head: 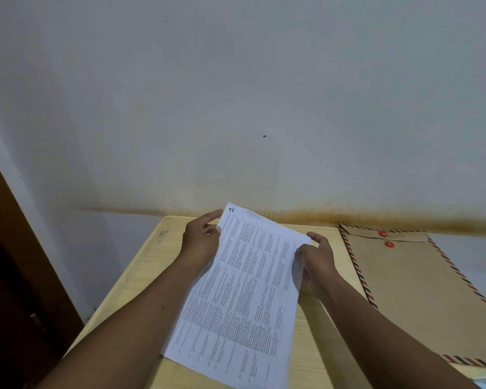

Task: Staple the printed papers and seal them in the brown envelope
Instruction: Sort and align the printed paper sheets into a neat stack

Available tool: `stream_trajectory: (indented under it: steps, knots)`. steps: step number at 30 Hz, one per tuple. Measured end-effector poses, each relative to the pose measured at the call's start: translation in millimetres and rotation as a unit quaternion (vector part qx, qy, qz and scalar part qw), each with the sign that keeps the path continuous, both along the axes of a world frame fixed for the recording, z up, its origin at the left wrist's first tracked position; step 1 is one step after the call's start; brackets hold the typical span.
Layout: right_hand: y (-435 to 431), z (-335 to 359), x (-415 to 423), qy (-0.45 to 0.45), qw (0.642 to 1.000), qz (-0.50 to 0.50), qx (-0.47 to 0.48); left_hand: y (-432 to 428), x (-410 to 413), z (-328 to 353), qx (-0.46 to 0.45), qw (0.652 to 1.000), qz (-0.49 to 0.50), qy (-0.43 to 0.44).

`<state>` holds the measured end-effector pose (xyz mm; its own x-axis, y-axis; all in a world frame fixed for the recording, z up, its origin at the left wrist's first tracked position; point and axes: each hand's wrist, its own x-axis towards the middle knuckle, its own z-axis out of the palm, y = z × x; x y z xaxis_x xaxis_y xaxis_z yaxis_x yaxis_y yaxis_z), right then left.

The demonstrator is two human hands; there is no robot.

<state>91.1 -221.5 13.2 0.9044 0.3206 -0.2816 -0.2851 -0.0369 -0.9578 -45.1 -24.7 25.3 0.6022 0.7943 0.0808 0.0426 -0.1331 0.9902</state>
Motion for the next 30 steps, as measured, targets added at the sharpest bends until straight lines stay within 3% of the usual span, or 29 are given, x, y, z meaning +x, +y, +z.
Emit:
stream_trajectory:
  steps: [7,12,15,18,20,24,30]
  knots:
    - [-1,2,-3,0.032,0.999,-0.007,0.021,2,-4,2,-0.014,0.998,-0.051,0.038]
    - [-2,2,-1,0.007,1.0,-0.004,-0.006,-1,-7,9,0.002,0.998,-0.043,0.043]
    - [-1,0,1,-0.079,0.99,0.022,-0.113,-6,-10,14,-0.014,0.997,-0.067,0.025]
    - [-2,7,5,-0.273,0.922,0.012,-0.275,-12,-13,24,-0.034,0.995,-0.094,0.0]
    - [-1,20,7,-0.38,0.887,0.039,-0.259,-13,-13,28,-0.03,0.993,-0.11,0.001]
    - [9,57,14,-0.396,0.874,0.194,-0.205,-18,-9,39,0.003,0.992,-0.125,-0.001]
    - [10,107,29,-0.464,0.839,0.194,-0.206,-21,2,69,0.06,0.991,-0.116,-0.024]
